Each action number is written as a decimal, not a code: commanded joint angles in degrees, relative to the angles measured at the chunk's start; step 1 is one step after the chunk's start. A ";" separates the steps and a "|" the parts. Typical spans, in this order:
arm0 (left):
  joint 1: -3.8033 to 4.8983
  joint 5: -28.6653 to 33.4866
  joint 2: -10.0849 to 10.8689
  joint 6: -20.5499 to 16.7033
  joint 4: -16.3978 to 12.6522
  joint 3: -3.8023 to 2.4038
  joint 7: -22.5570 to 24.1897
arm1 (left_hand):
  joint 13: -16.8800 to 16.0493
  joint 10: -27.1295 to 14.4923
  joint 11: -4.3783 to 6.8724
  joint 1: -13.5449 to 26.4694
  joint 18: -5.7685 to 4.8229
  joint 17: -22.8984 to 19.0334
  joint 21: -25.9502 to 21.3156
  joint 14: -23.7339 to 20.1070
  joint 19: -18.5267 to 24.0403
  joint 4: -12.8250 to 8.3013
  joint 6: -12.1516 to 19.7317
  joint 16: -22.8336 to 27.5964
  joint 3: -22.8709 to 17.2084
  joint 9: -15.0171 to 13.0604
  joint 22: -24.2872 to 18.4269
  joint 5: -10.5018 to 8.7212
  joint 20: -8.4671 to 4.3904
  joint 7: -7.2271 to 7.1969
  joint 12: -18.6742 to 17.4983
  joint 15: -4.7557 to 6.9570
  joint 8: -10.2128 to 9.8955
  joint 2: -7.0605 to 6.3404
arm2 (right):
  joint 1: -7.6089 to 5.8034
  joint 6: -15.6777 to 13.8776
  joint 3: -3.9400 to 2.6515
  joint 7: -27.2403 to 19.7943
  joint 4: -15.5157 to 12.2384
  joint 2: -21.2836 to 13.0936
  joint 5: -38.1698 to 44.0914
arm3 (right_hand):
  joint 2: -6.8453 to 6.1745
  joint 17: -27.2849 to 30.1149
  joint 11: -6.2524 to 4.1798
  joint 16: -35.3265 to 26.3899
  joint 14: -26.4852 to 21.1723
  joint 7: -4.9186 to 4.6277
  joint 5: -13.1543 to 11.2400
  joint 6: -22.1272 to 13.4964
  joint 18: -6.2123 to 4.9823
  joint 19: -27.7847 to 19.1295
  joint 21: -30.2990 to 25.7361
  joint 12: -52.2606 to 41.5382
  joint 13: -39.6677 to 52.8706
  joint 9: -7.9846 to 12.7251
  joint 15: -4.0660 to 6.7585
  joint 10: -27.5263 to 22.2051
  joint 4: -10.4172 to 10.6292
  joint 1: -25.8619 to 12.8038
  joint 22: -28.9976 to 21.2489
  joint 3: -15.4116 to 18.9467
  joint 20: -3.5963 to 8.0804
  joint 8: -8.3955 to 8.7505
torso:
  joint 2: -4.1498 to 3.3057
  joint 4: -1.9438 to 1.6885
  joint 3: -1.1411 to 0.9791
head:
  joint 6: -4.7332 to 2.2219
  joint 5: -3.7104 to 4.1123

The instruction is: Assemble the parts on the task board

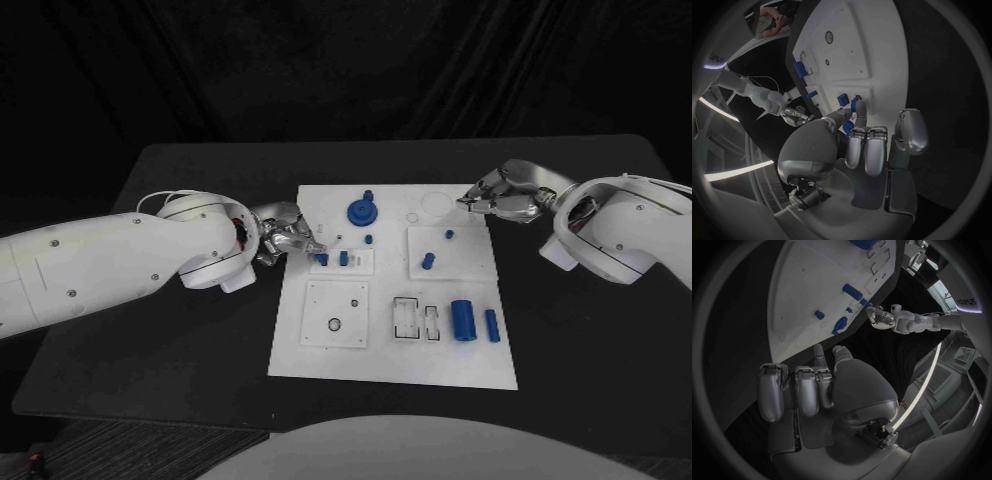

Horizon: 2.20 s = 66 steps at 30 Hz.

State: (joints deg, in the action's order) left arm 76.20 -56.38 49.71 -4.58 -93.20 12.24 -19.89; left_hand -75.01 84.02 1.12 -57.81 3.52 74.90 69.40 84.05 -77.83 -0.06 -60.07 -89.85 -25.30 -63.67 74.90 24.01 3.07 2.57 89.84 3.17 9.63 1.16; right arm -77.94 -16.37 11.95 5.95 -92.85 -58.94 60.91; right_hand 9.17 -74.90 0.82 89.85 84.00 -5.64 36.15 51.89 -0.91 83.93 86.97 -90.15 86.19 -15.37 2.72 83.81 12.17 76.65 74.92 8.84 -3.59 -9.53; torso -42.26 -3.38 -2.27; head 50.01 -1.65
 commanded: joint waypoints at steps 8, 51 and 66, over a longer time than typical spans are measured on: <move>-0.21 -4.22 0.26 -2.69 -0.72 -0.02 1.25 | -14.99 5.98 -0.13 0.62 1.04 15.10 0.40 5.95 -0.10 0.64 -0.08 -0.15 0.12 -0.24 9.04 0.22 0.08 -0.03 0.16 0.10 0.31 -0.15 | 0.21 -0.86 -0.04 0.57 -0.08 -0.03 0.06 | -0.02 -15.10 -0.33 0.15 6.00 -0.09 0.37 0.37 -0.05 4.01 -0.23 0.15 3.81 0.05 0.27 6.19 0.16 0.38 13.80 -0.30 0.22 0.27 | -0.04 0.01 0.05 | -0.01 -0.08; -1.63 -4.63 1.78 -5.36 -1.56 -0.02 1.97 | -14.99 5.98 -0.21 1.96 1.11 15.10 0.15 5.95 0.13 4.37 0.08 -0.15 2.40 -0.71 8.95 -2.72 0.20 0.05 0.16 0.02 0.41 -1.17 | 0.56 -1.03 -0.04 0.46 -0.21 -0.26 0.06 | -0.12 -15.10 -0.35 0.15 6.00 -0.09 0.42 0.34 -0.05 4.03 -0.22 0.15 3.81 0.10 0.31 6.19 0.16 0.33 13.80 -0.56 0.24 0.38 | 0.02 0.00 0.01 | -0.01 -0.19; -1.59 -28.38 5.43 -15.52 -3.95 -0.03 22.97 | -11.93 1.80 -2.06 -15.99 0.58 15.10 2.33 5.95 0.04 4.65 11.19 -0.15 7.98 9.45 9.63 -14.51 1.64 3.07 -4.30 -1.77 -5.64 -6.40 | 0.55 -3.62 -0.05 -0.77 -1.33 -1.21 0.06 | -0.16 -15.10 -0.35 0.15 6.00 -0.09 0.45 0.30 -0.01 4.12 -0.07 0.15 3.81 0.12 0.31 6.19 0.13 0.35 13.86 -0.63 0.25 0.42 | 0.10 0.12 -0.01 | -0.01 -0.37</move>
State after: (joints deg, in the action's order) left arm 74.70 -71.81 55.14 -15.39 -97.34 12.24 -7.56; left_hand -75.01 83.99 -1.13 -72.94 4.42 74.91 70.93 84.02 -77.32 4.62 -49.48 -89.85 -17.75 -55.32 74.90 9.67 4.68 5.63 85.84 1.47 4.65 -4.86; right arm -77.52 -17.92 11.95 5.46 -93.98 -60.04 60.91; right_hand 8.89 -74.90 0.81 89.85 83.98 -5.63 36.35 51.89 -0.91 83.93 86.97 -90.36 86.15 -15.34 2.47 83.81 12.16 76.31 74.91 8.53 -3.59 -9.31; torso -42.22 -3.30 -2.24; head 50.01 -1.98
